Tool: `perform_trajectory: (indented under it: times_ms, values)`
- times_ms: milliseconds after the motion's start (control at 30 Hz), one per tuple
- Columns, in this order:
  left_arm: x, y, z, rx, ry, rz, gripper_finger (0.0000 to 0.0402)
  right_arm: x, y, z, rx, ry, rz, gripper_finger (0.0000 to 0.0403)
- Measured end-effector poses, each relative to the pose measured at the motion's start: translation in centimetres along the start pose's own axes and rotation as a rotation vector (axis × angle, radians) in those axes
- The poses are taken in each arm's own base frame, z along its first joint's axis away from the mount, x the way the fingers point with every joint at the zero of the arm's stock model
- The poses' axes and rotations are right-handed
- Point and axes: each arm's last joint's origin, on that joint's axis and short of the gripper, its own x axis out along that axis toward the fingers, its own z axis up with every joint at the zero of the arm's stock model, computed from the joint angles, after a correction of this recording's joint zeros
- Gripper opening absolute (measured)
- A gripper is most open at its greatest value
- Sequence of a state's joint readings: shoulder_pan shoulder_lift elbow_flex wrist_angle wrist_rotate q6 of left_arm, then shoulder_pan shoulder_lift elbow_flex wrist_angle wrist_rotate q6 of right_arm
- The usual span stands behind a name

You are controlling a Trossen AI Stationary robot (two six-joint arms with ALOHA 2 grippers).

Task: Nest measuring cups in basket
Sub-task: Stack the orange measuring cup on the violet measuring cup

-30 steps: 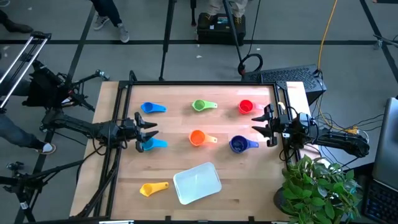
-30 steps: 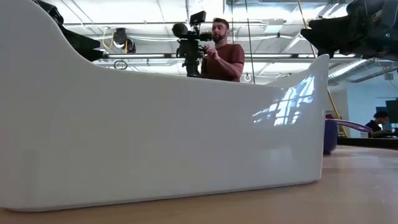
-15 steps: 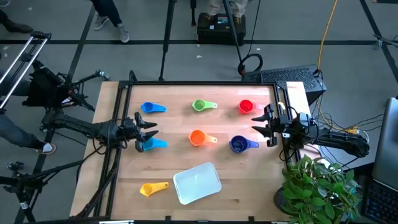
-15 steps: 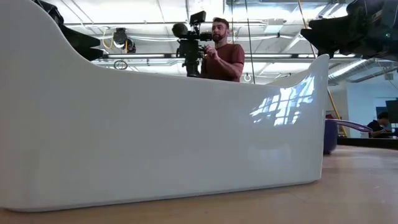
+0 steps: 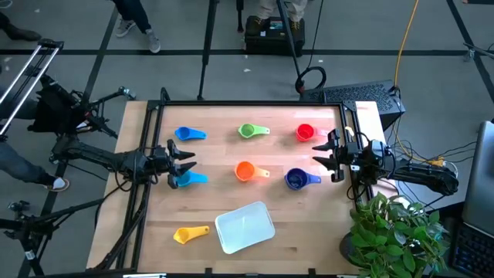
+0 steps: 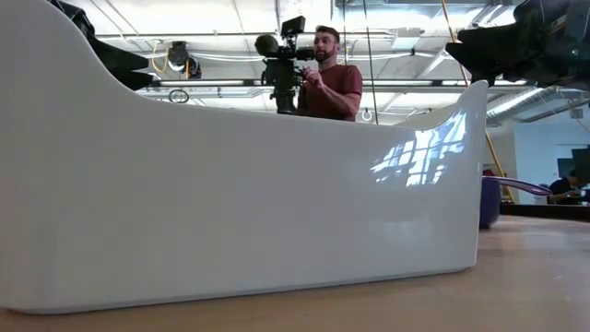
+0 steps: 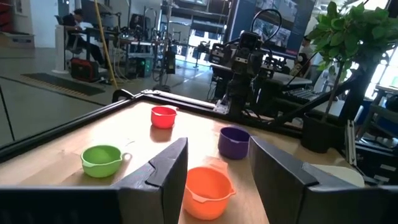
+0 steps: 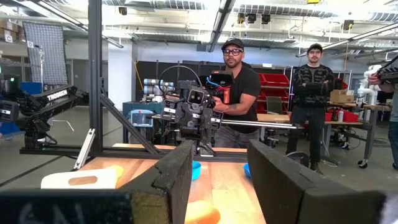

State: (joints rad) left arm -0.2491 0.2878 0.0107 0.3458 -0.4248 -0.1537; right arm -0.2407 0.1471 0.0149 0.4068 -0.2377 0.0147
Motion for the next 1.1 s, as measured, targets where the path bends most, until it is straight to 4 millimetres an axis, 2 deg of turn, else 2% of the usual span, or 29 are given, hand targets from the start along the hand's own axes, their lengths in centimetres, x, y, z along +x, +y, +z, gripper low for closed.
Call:
perform_trajectory:
  times_ms: [1100]
  values:
    - [0.0,-0.01,0.04,-0.093,-0.003,-0.001,0.0172,0.0,0.0,0.01,0.0,0.0,0.0,0.0146]
